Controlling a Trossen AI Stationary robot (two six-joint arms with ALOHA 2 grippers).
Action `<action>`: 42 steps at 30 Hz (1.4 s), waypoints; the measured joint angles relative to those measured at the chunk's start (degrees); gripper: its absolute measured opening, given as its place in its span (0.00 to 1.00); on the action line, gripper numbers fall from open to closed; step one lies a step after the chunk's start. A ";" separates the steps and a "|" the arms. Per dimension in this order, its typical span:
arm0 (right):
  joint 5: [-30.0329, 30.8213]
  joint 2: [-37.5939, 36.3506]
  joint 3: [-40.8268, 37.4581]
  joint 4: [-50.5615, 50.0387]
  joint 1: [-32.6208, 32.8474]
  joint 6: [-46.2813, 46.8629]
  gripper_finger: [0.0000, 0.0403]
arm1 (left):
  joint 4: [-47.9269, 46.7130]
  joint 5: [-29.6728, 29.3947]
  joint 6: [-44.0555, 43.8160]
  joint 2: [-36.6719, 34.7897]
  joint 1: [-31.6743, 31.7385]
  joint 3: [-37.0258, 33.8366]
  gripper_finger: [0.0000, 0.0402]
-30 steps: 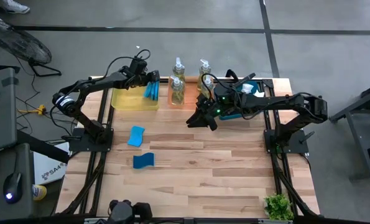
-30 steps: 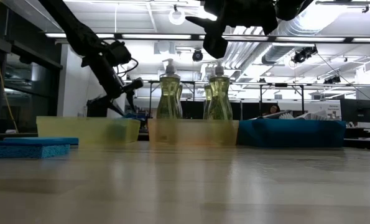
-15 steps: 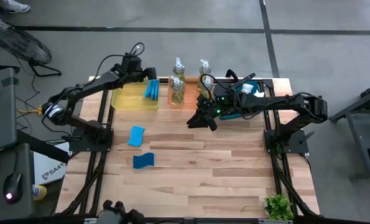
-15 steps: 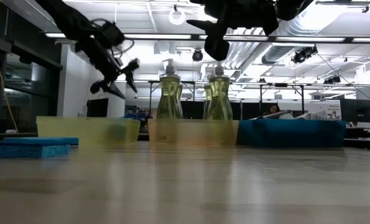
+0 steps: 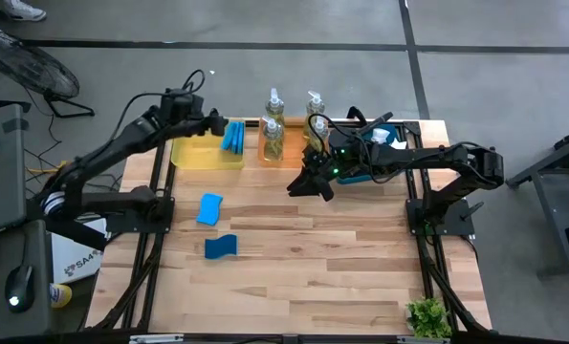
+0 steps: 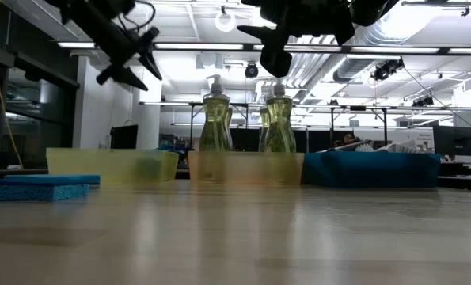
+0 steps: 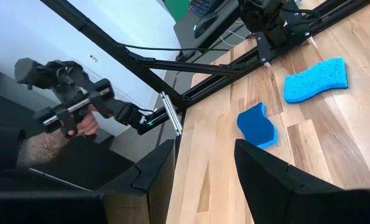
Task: Pick & Place Kitchen Sink Supplies
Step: Put the blue sponge into the yellow bin
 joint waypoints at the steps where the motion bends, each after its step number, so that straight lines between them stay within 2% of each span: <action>1: -0.01 0.00 0.00 0.00 0.00 -0.07 0.40 | -1.29 -0.39 0.01 -1.23 -0.98 0.00 0.55; 12: 0.00 0.00 0.00 0.02 0.46 -1.32 0.40 | -20.94 -5.52 -3.70 -8.54 -15.82 0.00 0.55; 18: 0.08 0.00 0.00 -0.26 1.81 -2.62 0.40 | -29.88 -12.78 -13.27 -8.60 -26.77 0.00 0.55; 25: 0.21 0.00 0.00 -0.28 2.91 -2.78 0.40 | -34.18 -20.12 -25.23 -8.46 -39.81 0.00 0.55; 28: 0.29 0.00 0.00 -0.34 3.25 -2.78 0.40 | -37.39 -22.15 -30.73 -7.13 -45.11 0.00 0.55; 35: 0.40 0.00 0.00 -0.70 3.76 -3.74 0.40 | -41.43 -22.31 -42.98 0.36 -55.90 0.00 0.55; 42: 0.39 0.00 0.00 -0.76 3.76 -4.29 0.40 | -41.40 -21.22 -50.09 11.26 -61.82 0.00 0.55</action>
